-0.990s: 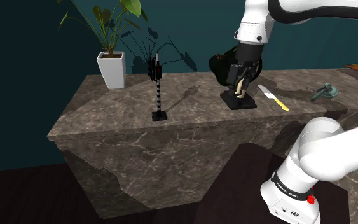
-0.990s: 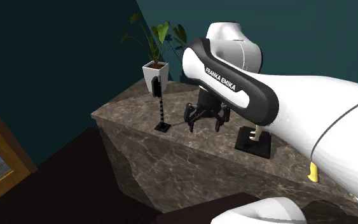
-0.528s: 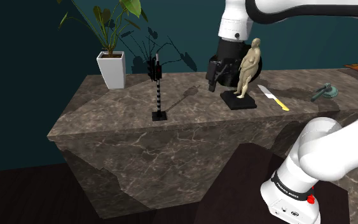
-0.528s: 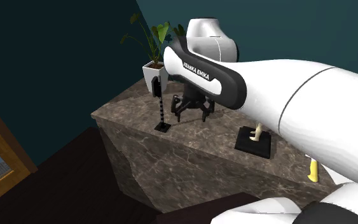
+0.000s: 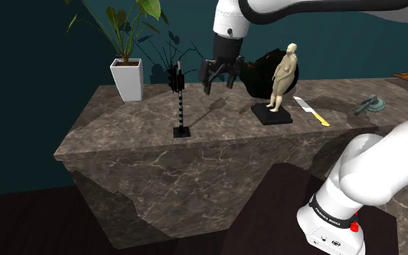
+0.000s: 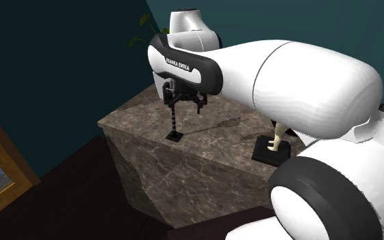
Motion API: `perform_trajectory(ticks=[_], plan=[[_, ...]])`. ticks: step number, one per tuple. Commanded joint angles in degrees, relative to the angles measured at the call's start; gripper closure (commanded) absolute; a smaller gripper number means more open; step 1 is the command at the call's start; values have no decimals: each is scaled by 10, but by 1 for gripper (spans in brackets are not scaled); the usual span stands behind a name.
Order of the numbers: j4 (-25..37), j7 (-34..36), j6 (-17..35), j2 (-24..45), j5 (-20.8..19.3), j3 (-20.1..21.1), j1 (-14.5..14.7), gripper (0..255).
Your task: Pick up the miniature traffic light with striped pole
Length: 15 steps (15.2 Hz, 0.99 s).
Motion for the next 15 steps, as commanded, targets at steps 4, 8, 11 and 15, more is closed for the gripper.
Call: perform_trajectory(ticks=[4, 8, 11, 15], plan=[[98, 74, 23, 96, -52, 43, -11, 0], [197, 137, 20, 182, -112, 73, -11, 0], [206, 154, 32, 201, -129, 78, -8, 0], [169, 157, 63, 196, -128, 77, -9, 0]])
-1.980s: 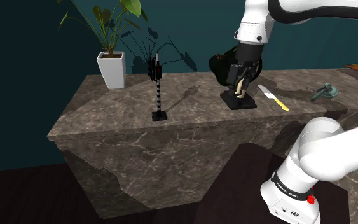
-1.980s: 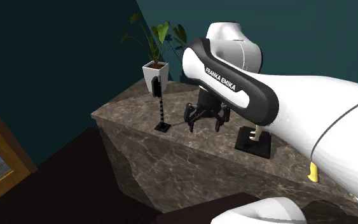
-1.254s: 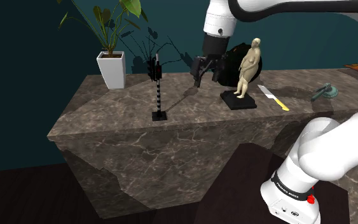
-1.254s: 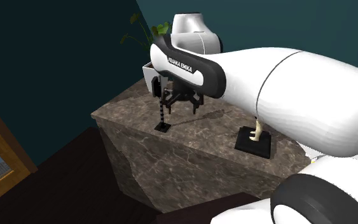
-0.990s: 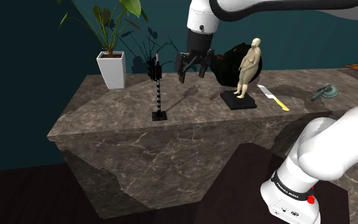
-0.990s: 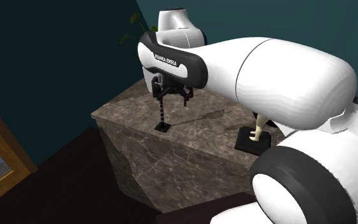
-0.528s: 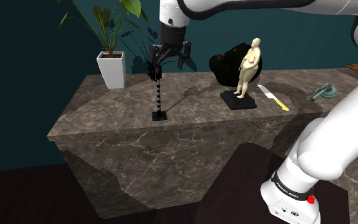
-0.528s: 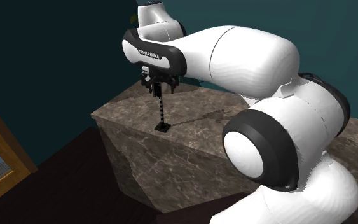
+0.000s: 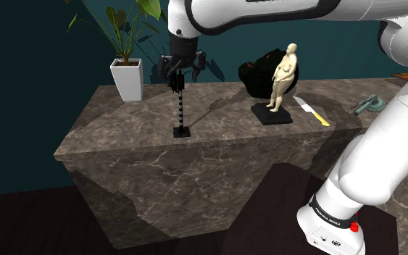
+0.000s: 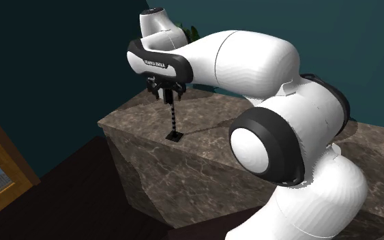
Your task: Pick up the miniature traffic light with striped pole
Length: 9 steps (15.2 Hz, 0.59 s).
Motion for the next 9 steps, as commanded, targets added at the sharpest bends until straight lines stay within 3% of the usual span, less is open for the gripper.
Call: perform_trajectory(ticks=[1, 4, 5, 9], plan=[[-17, 3, 16, -1, -1, 0, 0, 0], [-22, 4, 21, -2, -1, 0, 0, 0], [-23, 3, 21, -3, 0, 0, 0, 255], [-24, 3, 21, -3, 0, 0, 0, 255]])
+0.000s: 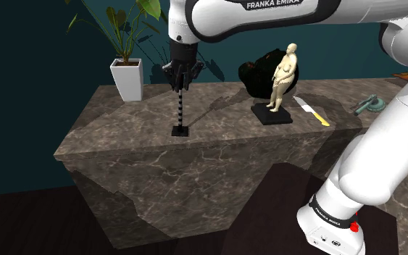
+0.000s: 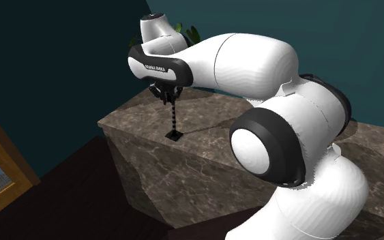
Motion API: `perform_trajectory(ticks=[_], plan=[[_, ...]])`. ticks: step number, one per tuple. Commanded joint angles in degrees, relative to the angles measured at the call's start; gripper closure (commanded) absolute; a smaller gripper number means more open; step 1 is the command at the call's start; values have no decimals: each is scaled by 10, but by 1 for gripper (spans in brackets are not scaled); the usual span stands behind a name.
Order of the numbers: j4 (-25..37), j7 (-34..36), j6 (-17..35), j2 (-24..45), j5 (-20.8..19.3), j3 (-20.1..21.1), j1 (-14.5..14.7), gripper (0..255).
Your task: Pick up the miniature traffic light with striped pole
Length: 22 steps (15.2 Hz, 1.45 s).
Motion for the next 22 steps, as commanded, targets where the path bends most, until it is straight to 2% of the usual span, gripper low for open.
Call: perform_trajectory(ticks=[1, 5, 20, 22], plan=[[0, 0, 0, 0, 0, 0, 0, 255], [1, 1, 0, 2, -1, 0, 0, 255], [149, -10, -122, 30, -8, 5, 4, 255], [151, -11, -123, 30, -9, 6, 4, 255]])
